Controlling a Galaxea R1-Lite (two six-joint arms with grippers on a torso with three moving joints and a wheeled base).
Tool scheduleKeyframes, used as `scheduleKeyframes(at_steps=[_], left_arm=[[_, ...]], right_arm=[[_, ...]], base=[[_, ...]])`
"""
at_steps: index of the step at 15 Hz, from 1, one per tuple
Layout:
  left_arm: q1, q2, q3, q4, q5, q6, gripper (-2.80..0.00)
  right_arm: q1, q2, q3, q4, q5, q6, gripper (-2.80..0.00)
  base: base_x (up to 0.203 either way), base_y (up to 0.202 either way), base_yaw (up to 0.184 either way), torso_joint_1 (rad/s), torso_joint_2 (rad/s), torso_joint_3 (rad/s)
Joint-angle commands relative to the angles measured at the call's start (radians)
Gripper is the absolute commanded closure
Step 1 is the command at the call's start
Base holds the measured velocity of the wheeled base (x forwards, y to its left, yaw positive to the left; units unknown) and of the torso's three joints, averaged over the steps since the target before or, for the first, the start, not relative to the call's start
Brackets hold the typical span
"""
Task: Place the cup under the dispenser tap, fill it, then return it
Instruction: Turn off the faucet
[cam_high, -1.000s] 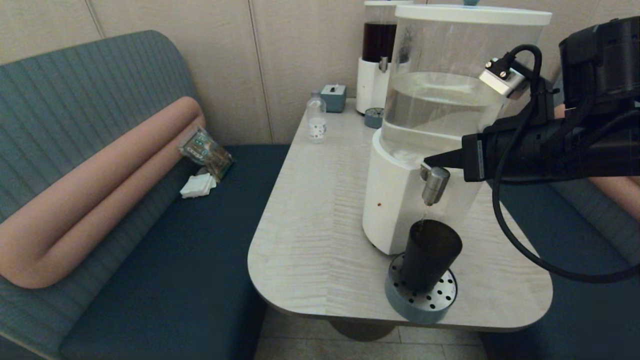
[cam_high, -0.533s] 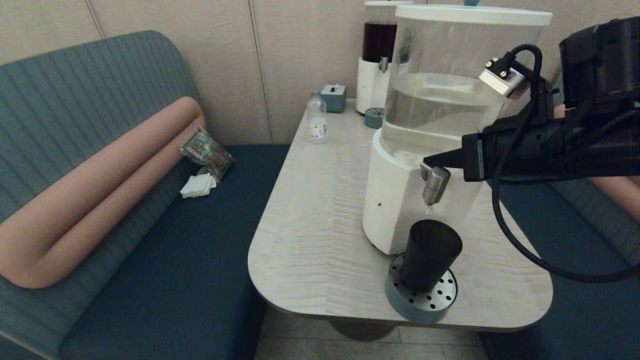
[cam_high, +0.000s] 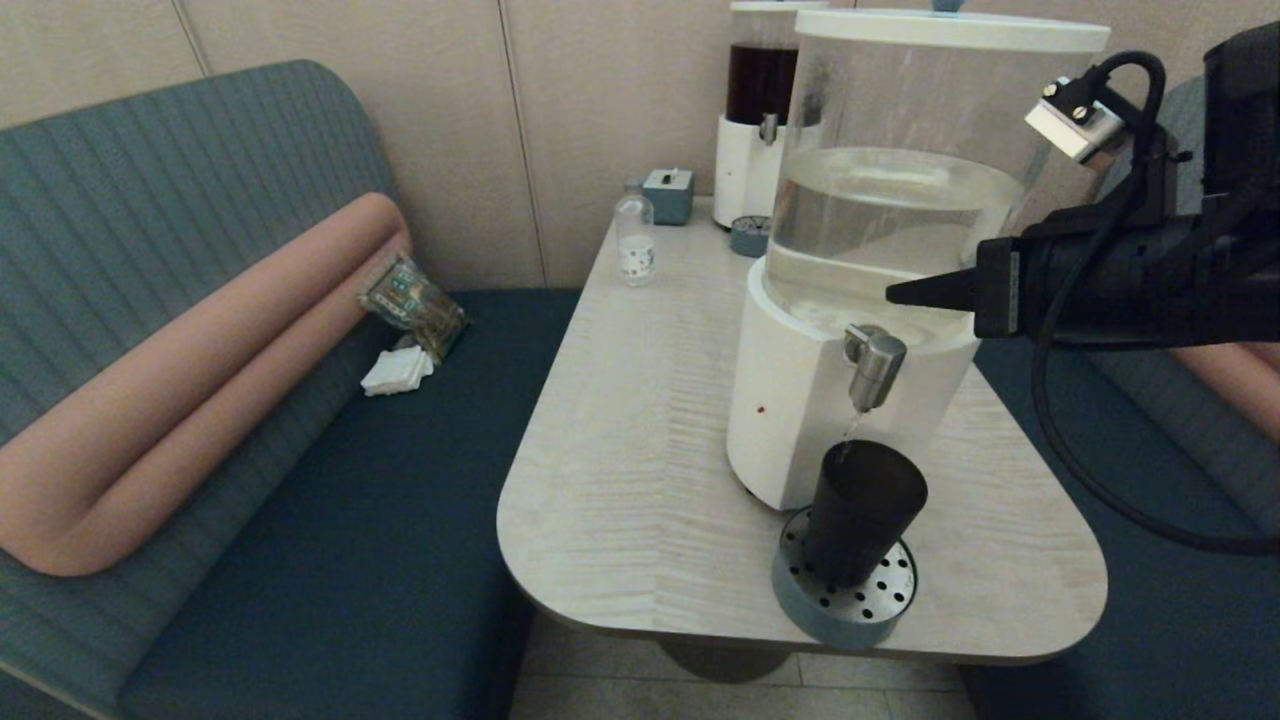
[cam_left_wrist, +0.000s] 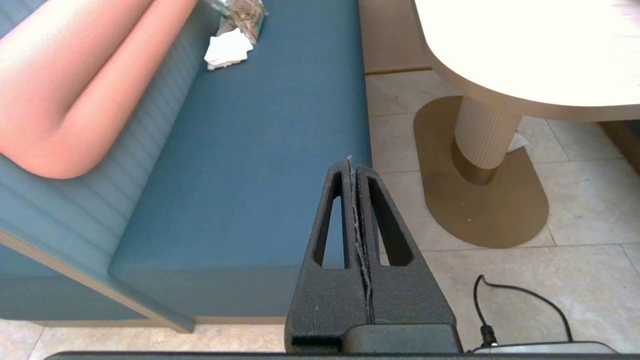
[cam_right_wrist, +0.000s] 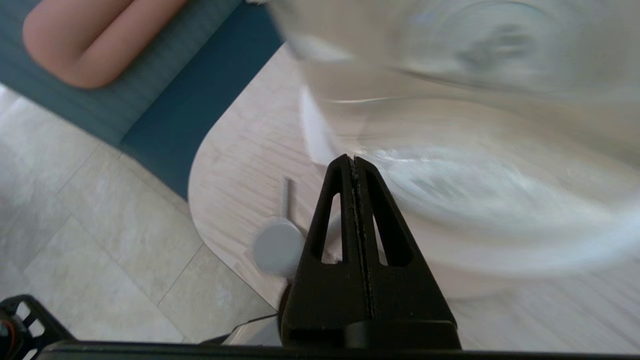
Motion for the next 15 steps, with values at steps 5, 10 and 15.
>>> scheduleKeyframes(at_steps=[5, 10, 15], left_arm=[[0.0, 0.002, 0.0, 0.0, 0.0, 0.0, 0.0], [0.0, 0.002, 0.0, 0.0, 0.0, 0.0, 0.0], [0.0, 0.002, 0.0, 0.0, 0.0, 0.0, 0.0]], right_arm=[[-0.037, -0.221, 0.123, 0.004, -0.007, -0.004, 0.0], [-0.189, -0.545, 0.333, 0.041, -0.018, -0.011, 0.0], [-0.396, -0.771, 0.521, 0.077, 0.002, -0.014, 0.0]], base=[[0.0, 0.0, 0.0, 0.0, 0.0, 0.0], [0.0, 0.0, 0.0, 0.0, 0.0, 0.0], [0.0, 0.0, 0.0, 0.0, 0.0, 0.0]])
